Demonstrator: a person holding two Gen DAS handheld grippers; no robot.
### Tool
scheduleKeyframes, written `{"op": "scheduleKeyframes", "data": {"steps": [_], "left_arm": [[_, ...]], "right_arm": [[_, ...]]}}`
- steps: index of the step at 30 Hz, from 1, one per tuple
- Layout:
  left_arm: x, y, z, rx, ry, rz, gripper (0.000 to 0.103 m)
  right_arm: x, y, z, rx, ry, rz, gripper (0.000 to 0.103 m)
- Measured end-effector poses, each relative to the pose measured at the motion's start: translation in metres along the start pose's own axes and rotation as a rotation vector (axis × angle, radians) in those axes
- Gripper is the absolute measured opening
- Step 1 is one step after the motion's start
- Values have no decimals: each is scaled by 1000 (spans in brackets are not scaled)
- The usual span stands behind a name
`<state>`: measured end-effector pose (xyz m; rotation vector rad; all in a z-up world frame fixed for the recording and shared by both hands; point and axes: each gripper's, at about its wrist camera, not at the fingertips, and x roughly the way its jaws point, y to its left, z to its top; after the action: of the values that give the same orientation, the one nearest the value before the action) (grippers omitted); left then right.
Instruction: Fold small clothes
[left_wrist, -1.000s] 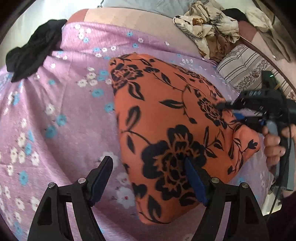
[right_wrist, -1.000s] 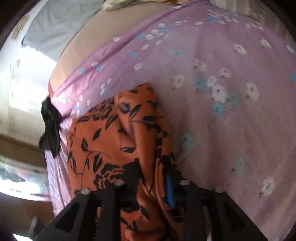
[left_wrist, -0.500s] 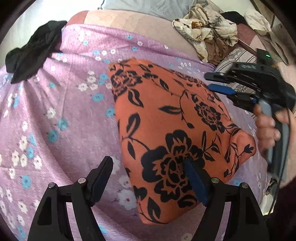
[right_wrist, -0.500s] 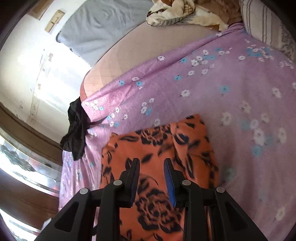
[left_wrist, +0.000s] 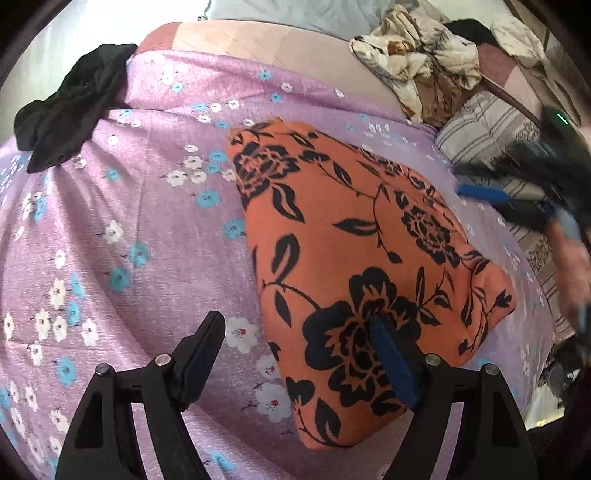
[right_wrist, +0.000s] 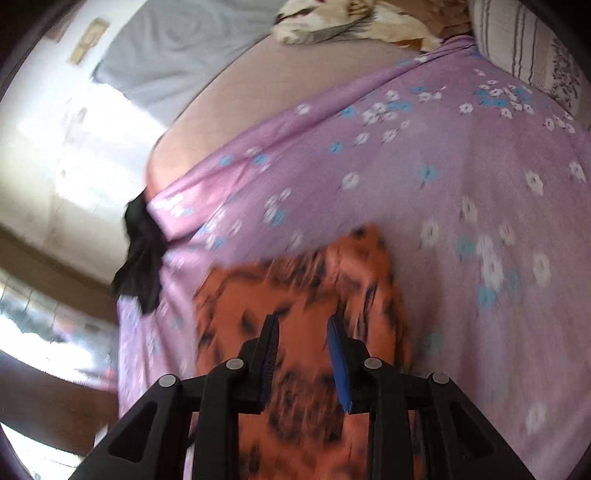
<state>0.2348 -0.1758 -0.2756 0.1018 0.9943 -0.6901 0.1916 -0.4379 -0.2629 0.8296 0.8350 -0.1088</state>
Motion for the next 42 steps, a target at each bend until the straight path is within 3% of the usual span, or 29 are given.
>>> {"op": "scheduleKeyframes", "data": {"steps": [3, 7, 9, 11, 13, 19, 23, 28, 30, 34, 39, 42], "left_arm": [[-7, 4, 2, -17, -16, 5, 82], [-14, 5, 1, -15, -43, 54, 82], [-12, 6, -1, -6, -35, 108, 82], [-8, 8, -6, 7, -16, 114, 82], [-4, 9, -10, 16, 8, 123, 82], [-1, 10, -10, 21, 19, 124, 83], [2, 17, -9, -4, 30, 110, 89], [6, 22, -11, -34, 50, 83, 90], [7, 21, -12, -27, 54, 90, 90], [10, 21, -11, -38, 63, 87, 92], [12, 22, -10, -38, 57, 91, 92], [11, 19, -11, -22, 43, 107, 92]], "right_arm": [[-17, 5, -25, -39, 32, 1, 30], [-18, -4, -65, -43, 112, 65, 30], [-6, -15, -79, -37, 148, -24, 29], [3, -28, -87, -26, 178, -131, 25], [4, -30, -89, -9, 182, -126, 25], [-10, -4, -61, -24, 73, -127, 26], [3, 7, -24, -27, -16, -210, 27], [61, -23, 6, 54, 32, -265, 28], [61, -21, 12, 80, 28, -272, 30], [47, 30, 23, -91, -50, -210, 29], [94, 65, 31, -186, 39, -80, 29], [143, 68, 30, -213, 117, -111, 28]]}}
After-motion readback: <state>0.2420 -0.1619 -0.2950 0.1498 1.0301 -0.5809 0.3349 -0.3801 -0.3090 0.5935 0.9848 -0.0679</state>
